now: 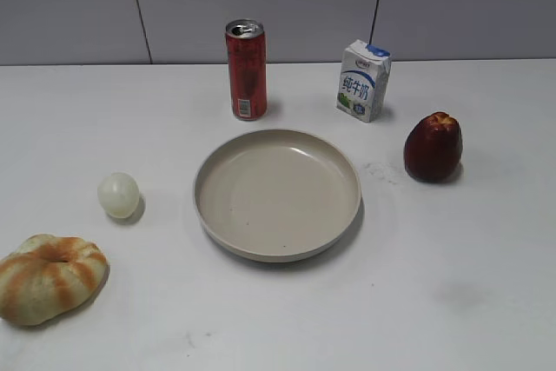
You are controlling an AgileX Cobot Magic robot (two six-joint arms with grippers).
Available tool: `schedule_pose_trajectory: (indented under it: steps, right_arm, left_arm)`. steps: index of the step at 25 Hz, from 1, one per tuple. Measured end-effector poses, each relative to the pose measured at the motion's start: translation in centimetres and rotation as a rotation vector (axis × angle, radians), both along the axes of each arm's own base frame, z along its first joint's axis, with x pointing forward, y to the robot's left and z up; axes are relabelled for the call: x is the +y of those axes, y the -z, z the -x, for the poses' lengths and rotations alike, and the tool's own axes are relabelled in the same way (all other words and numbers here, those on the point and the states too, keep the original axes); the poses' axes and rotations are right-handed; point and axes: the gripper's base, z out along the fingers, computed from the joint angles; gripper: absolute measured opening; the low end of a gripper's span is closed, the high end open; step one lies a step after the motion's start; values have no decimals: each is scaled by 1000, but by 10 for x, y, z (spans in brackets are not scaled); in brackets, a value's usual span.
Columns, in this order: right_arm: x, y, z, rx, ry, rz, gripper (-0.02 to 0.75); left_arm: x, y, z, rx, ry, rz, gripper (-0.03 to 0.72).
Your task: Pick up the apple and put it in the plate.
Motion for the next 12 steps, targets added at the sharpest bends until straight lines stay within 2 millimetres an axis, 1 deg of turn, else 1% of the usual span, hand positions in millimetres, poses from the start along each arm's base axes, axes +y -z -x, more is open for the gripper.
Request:
schedule_pose_trajectory:
  steps: [12]
  right_arm:
    - [0, 0, 0, 0, 0, 1, 592]
  left_arm:
    - [0, 0, 0, 0, 0, 0, 238]
